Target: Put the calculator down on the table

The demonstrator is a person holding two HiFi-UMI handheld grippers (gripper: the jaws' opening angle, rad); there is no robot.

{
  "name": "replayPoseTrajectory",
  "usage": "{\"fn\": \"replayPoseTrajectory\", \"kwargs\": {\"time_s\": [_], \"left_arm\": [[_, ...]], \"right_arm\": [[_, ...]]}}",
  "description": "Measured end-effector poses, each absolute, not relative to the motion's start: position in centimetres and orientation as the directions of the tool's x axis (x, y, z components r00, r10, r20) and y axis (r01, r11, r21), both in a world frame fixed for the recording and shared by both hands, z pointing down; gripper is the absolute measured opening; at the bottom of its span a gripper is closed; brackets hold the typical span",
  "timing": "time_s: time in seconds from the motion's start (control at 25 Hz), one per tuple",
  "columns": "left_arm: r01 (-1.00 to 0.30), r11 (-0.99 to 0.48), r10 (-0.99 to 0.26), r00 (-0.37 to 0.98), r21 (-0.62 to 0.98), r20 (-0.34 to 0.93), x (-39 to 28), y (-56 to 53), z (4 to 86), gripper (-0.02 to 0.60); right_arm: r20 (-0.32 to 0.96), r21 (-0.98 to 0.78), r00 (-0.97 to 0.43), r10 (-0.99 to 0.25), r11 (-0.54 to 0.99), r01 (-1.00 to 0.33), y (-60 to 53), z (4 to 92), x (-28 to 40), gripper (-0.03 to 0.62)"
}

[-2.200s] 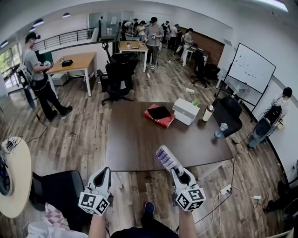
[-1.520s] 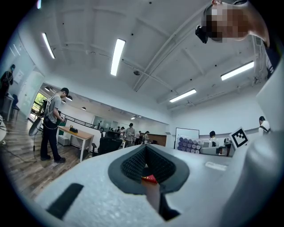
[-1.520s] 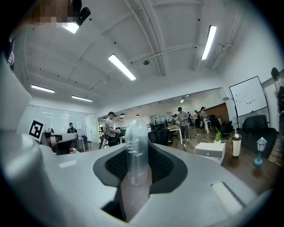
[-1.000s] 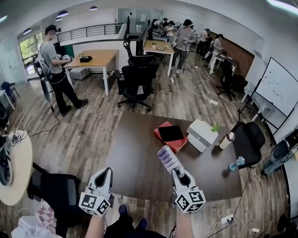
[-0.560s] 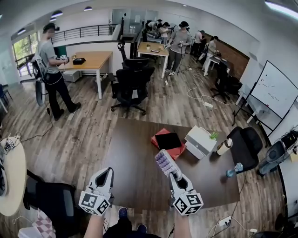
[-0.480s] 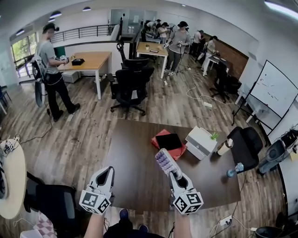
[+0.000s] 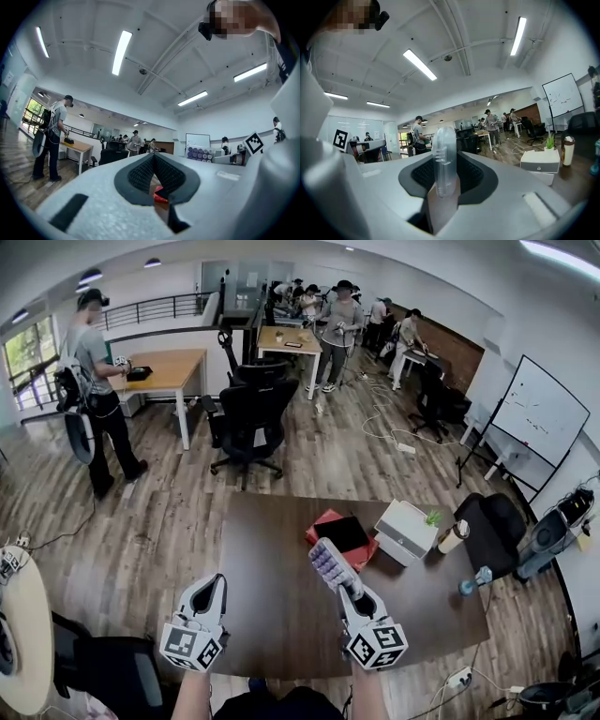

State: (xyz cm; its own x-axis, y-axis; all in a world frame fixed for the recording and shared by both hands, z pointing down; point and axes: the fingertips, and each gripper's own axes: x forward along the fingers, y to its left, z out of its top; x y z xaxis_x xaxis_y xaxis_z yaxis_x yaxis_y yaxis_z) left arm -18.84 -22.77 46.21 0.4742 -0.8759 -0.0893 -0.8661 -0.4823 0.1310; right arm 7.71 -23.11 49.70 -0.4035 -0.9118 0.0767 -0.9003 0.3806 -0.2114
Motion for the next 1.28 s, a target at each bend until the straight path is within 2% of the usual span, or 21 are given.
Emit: {"fn": "replayPoseTrajectory", "kwargs": {"time_s": [0.28, 1.28], "left_arm": [[-0.877, -0.457, -0.889, 0.449, 0.15, -0.086, -19.6, -24.7, 47.2, -0.003], [-0.898, -0.413, -0.909, 0.397, 0.153, -0.126, -15.7, -28.6, 47.8, -0.003]], "right_arm": [[0.096, -0.204, -0.4, -0.911, 0.376, -0.904, -25.4, 50.1, 8.3, 0.117], [0.114, -0.212, -0.448, -0.887, 0.418, -0.883, -30.6, 51.3, 12.0, 0.117]]}}
